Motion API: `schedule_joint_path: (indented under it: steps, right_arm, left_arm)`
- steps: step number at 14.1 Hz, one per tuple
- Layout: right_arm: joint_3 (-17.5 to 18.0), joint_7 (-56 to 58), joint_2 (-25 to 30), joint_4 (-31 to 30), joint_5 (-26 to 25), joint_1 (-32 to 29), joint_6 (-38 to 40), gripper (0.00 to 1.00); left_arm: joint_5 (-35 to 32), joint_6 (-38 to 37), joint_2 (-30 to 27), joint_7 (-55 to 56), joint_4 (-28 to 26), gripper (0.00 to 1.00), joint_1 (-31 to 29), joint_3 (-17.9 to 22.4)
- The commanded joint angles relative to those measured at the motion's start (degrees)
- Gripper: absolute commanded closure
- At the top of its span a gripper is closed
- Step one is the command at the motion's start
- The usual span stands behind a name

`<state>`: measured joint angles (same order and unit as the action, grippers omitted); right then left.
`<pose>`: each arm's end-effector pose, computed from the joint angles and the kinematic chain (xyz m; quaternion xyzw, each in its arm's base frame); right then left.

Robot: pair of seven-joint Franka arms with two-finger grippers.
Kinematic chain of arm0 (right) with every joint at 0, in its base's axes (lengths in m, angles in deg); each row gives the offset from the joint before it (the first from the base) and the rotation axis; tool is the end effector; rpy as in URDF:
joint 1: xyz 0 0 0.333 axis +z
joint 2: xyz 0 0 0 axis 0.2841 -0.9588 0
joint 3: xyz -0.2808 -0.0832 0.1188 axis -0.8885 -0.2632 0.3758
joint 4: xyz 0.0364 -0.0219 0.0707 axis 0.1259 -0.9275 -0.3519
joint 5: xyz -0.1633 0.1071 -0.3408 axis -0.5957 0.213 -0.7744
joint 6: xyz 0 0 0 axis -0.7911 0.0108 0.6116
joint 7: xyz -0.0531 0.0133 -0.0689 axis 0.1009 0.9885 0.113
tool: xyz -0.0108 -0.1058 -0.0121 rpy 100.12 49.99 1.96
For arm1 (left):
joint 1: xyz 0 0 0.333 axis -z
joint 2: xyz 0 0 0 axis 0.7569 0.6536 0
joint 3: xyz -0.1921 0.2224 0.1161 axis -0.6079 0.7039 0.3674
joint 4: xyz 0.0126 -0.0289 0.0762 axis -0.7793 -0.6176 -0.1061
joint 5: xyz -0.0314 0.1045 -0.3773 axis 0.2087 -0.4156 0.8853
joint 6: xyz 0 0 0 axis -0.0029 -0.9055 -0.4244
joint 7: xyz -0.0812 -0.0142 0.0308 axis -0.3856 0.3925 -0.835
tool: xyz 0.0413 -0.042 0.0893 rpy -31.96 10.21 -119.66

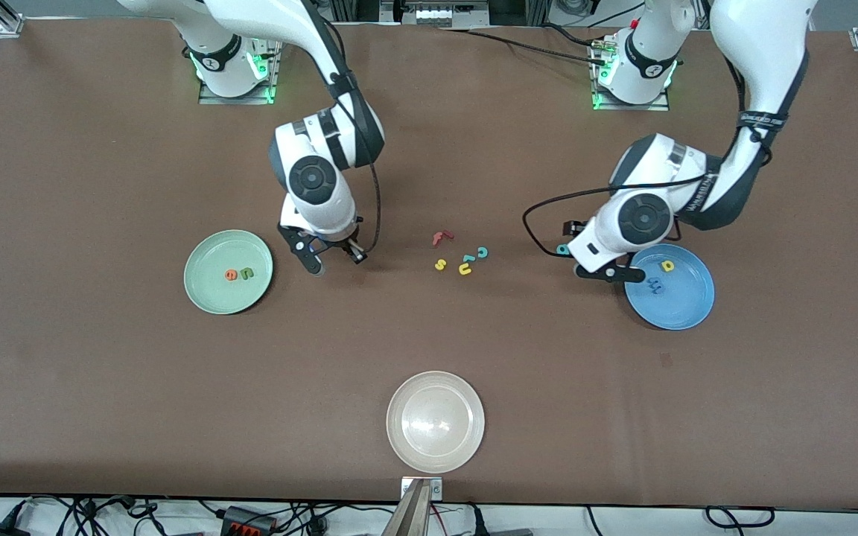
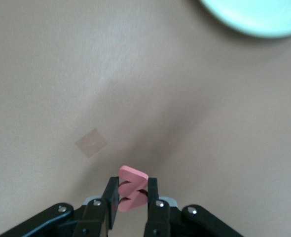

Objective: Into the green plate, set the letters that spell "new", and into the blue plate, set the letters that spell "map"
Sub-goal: 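Carry the w to the green plate while the left gripper grasps teal b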

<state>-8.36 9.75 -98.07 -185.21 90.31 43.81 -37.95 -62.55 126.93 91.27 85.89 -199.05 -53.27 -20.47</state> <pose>0.5291 0.3396 0.2643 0.9140 -0.4020 -0.0368 0.0397 0.5283 -0.2077 0.2572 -0.9874 0.0086 0.1500 0.0490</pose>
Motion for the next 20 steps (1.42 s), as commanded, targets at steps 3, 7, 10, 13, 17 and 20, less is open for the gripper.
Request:
schedule_joint_path:
  steps: [3, 7, 10, 13, 17, 20]
  right_arm:
    - [-8.59, 20.92, 5.0, -0.82, -0.02, 0.07, 9.11, 0.86]
    - [-13.08, 37.35, 4.92, -1.25, 0.06, -2.46, 12.63, 0.86]
    - [-13.09, 48.25, 4.48, -2.04, -0.02, -7.64, 13.34, 0.86]
    - [-13.09, 57.84, 2.64, -2.22, -0.02, -12.57, 12.91, 0.86]
    - [-13.0, 64.53, -0.87, -2.13, 0.06, -15.04, 9.84, 0.86]
    - [-12.91, 67.97, -3.69, -2.13, 0.32, -15.92, 6.58, 0.86]
  left_arm:
    - [0.74, 19.45, -0.24, 6.27, -11.48, 0.0, -0.75, -0.58]
    - [-0.05, 27.47, 3.36, 5.75, -12.37, 0.13, -0.58, -0.4]
    - [-4.24, 29.68, 5.56, 5.31, -11.67, 0.34, -0.58, -0.4]
    - [-5.59, 30.21, 6.17, 5.39, -11.58, 0.48, -1.02, -0.31]
    - [-6.11, 30.04, 5.91, 5.39, -11.58, 0.88, -1.11, -0.05]
    - [-6.73, 28.81, 3.98, 5.48, -11.58, 0.93, -1.37, -0.05]
